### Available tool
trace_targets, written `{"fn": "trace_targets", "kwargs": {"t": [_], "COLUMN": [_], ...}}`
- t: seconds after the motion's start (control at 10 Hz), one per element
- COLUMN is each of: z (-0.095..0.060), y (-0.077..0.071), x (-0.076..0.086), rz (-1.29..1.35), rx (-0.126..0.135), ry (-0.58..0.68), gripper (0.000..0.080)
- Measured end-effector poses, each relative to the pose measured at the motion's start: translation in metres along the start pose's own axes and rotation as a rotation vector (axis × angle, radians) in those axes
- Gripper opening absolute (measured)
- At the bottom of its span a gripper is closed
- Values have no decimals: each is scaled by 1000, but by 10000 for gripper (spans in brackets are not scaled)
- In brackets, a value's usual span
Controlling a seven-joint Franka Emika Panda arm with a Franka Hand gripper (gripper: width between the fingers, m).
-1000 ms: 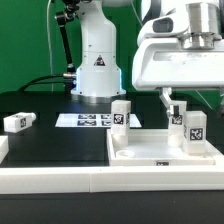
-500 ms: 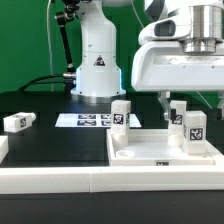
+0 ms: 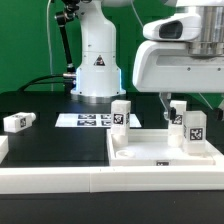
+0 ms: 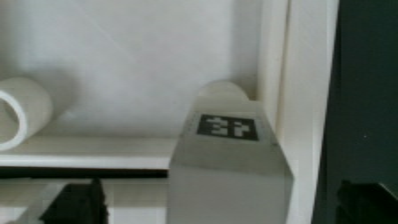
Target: Assemble square table
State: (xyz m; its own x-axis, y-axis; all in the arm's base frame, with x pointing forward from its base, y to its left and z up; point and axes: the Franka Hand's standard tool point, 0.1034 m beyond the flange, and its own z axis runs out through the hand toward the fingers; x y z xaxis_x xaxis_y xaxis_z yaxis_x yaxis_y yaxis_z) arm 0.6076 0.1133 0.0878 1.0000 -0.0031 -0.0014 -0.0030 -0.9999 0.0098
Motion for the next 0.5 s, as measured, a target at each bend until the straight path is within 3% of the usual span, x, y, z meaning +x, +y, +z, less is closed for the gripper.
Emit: {"fn": "trace_targets", "kwargs": {"t": [0.2, 0.4, 0.5], "z": [1, 3, 3], "y": [0, 0, -5], "x": [0, 3, 3], "rz": [8, 94, 107], "rx": [4, 58, 65], "ry": [1, 5, 8], "gripper": [649, 649, 649]}}
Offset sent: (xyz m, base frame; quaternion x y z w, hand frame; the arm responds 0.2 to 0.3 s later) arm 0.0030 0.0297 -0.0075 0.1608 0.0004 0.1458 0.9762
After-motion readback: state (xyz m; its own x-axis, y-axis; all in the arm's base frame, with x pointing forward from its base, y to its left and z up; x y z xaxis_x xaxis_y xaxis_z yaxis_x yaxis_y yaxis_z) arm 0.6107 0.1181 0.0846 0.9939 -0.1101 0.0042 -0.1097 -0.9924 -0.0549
